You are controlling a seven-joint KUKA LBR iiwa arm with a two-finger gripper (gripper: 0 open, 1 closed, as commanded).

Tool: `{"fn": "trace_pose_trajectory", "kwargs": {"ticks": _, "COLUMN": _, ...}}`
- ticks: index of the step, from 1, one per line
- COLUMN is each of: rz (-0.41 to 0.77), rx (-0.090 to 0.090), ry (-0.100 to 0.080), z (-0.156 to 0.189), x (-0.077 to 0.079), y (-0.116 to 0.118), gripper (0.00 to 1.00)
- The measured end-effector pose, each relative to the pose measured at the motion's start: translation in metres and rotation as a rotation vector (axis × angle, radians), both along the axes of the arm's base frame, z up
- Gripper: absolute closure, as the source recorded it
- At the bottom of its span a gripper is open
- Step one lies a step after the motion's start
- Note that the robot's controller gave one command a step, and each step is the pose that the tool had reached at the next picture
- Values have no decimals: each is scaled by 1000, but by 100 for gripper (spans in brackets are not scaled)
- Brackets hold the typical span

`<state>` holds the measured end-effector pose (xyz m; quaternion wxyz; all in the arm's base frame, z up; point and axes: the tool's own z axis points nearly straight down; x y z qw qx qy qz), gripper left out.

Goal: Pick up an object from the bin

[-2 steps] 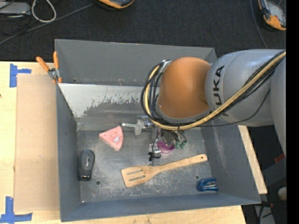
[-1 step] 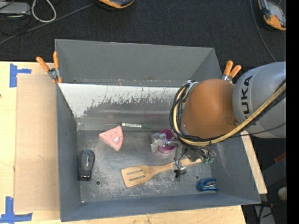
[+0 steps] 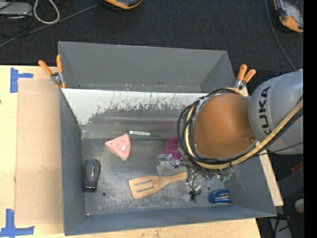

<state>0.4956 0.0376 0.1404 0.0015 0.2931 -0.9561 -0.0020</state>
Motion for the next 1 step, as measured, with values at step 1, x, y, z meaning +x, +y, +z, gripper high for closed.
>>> {"fn": "trace_pose_trajectory", "kwargs": {"ticks": 1, "rz": -183, "rx": -2, "ry": -5, "z": -68, "x": 12, "y": 19, "gripper": 0}}
